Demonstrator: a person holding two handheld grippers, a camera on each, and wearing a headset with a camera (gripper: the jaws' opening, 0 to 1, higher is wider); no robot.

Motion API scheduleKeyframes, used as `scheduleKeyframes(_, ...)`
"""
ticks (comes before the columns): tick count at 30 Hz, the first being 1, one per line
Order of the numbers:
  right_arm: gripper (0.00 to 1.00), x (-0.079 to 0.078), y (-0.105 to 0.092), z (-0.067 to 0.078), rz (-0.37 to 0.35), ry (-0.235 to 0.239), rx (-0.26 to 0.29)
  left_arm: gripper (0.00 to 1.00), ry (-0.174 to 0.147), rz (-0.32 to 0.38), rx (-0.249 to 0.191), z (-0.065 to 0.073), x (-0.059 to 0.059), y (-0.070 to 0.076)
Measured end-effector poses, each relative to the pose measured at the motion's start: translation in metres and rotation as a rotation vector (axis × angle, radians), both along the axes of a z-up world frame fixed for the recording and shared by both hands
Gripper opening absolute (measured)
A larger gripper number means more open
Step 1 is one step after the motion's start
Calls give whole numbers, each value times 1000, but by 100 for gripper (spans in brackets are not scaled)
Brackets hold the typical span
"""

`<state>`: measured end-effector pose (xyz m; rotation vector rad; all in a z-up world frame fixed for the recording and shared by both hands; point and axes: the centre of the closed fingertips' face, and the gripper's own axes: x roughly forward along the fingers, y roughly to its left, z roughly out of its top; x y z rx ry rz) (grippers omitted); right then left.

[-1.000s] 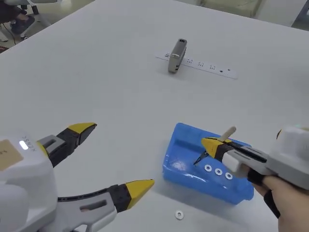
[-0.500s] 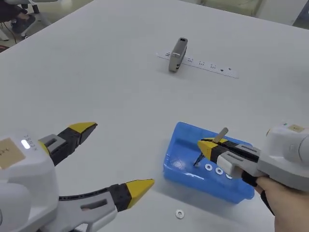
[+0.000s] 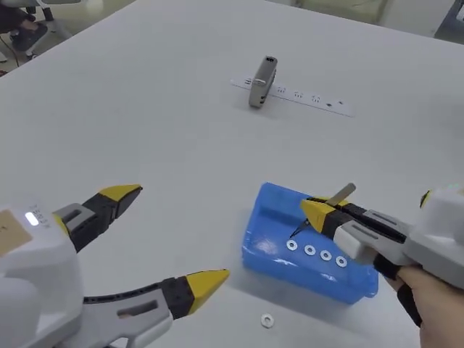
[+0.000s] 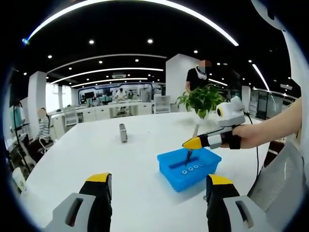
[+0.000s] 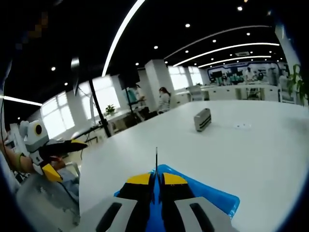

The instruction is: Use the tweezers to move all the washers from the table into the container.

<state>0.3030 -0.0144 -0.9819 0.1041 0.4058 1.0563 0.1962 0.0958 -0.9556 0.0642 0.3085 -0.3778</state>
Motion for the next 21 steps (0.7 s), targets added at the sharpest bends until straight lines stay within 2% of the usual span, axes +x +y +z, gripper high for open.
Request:
scheduleKeyframes(7, 3, -13, 1, 20, 19, -16, 69, 81, 1, 1, 1, -1, 0, 1)
scheduleKeyframes(12, 3, -36, 10, 31, 110, -24, 116, 81, 3, -1, 4, -1, 0, 0)
scheduleKeyframes(18, 3, -62, 16, 28, 207, -5, 118, 81, 8, -6, 5, -1, -1, -3)
scheduleKeyframes(21, 3, -77, 18, 21, 261, 29, 109, 81, 10, -9, 6, -1, -1, -3)
